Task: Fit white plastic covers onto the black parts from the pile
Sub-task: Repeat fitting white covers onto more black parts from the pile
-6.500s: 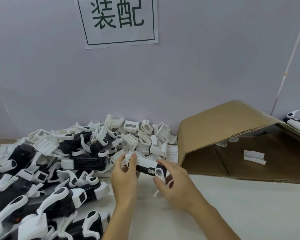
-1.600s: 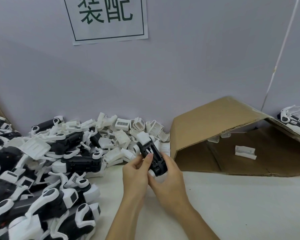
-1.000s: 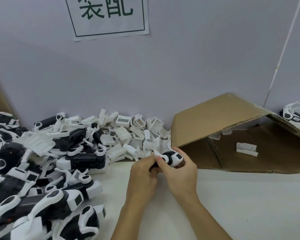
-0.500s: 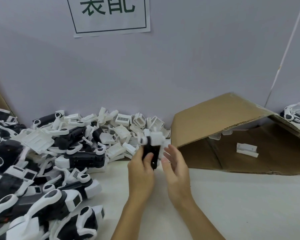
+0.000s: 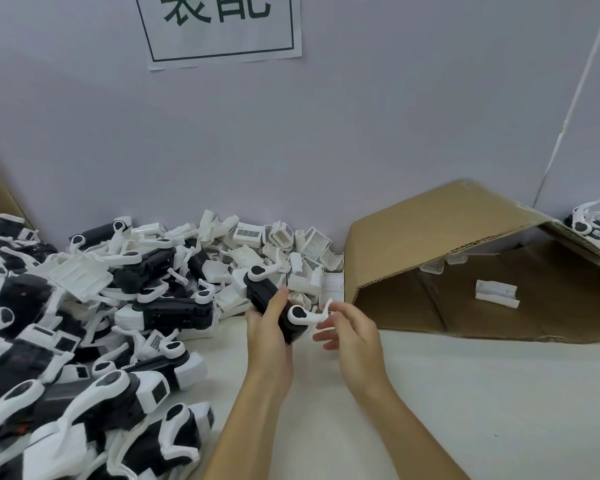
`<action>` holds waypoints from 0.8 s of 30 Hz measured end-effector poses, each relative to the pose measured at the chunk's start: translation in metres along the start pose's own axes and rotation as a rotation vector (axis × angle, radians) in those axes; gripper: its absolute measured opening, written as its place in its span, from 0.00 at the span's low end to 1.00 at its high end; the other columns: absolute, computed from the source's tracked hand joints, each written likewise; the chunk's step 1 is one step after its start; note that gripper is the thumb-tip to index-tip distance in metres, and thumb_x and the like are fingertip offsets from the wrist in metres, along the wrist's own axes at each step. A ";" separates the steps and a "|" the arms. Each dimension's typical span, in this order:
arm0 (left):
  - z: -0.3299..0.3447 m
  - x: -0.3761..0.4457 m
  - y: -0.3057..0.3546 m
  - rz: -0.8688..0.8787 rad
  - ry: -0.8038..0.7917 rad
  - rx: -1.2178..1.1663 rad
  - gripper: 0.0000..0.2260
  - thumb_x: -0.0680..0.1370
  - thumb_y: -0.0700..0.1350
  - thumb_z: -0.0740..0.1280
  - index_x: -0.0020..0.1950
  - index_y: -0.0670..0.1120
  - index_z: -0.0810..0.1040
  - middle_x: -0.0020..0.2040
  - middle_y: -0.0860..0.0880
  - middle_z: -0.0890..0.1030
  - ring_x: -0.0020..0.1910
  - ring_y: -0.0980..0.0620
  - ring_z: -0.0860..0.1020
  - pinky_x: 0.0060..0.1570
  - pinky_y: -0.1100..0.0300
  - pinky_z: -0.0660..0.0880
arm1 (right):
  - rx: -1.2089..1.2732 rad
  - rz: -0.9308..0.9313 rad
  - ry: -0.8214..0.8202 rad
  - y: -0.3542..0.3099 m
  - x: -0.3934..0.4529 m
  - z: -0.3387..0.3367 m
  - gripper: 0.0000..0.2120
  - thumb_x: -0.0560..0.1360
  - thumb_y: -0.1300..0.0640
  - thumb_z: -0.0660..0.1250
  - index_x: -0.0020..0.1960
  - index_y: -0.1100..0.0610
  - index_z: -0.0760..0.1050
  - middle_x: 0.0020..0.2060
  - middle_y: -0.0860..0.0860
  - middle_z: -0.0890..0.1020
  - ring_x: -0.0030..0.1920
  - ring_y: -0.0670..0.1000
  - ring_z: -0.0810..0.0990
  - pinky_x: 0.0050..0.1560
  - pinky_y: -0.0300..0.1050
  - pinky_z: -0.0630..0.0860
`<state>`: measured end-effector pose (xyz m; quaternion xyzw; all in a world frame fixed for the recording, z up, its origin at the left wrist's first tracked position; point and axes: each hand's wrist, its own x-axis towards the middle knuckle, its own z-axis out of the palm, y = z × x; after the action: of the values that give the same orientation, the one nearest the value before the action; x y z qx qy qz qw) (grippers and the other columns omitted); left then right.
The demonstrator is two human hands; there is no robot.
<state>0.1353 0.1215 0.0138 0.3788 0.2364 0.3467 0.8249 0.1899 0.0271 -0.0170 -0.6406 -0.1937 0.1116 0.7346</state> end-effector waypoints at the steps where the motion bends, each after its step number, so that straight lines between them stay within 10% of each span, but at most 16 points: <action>1: 0.000 -0.002 0.001 -0.002 -0.041 -0.021 0.12 0.79 0.44 0.68 0.59 0.40 0.74 0.39 0.48 0.82 0.35 0.52 0.82 0.33 0.59 0.78 | 0.001 0.009 -0.028 -0.001 0.000 0.000 0.13 0.83 0.64 0.56 0.53 0.55 0.79 0.37 0.53 0.83 0.36 0.52 0.84 0.34 0.36 0.74; 12: -0.005 -0.005 0.001 -0.030 -0.205 -0.071 0.16 0.79 0.48 0.61 0.59 0.37 0.78 0.48 0.39 0.83 0.45 0.43 0.83 0.46 0.51 0.79 | 0.149 0.081 -0.328 -0.009 -0.003 -0.004 0.14 0.73 0.49 0.64 0.55 0.53 0.80 0.44 0.56 0.85 0.40 0.57 0.85 0.41 0.43 0.76; 24: 0.001 -0.007 -0.003 -0.002 -0.122 0.145 0.14 0.85 0.41 0.56 0.65 0.42 0.77 0.58 0.35 0.82 0.49 0.38 0.79 0.35 0.55 0.73 | 0.014 0.064 -0.252 -0.004 -0.003 0.002 0.12 0.80 0.65 0.65 0.56 0.48 0.77 0.42 0.48 0.84 0.38 0.47 0.82 0.38 0.40 0.77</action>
<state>0.1319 0.1143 0.0129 0.4576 0.2105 0.3043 0.8085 0.1864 0.0269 -0.0132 -0.6221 -0.2633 0.2161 0.7050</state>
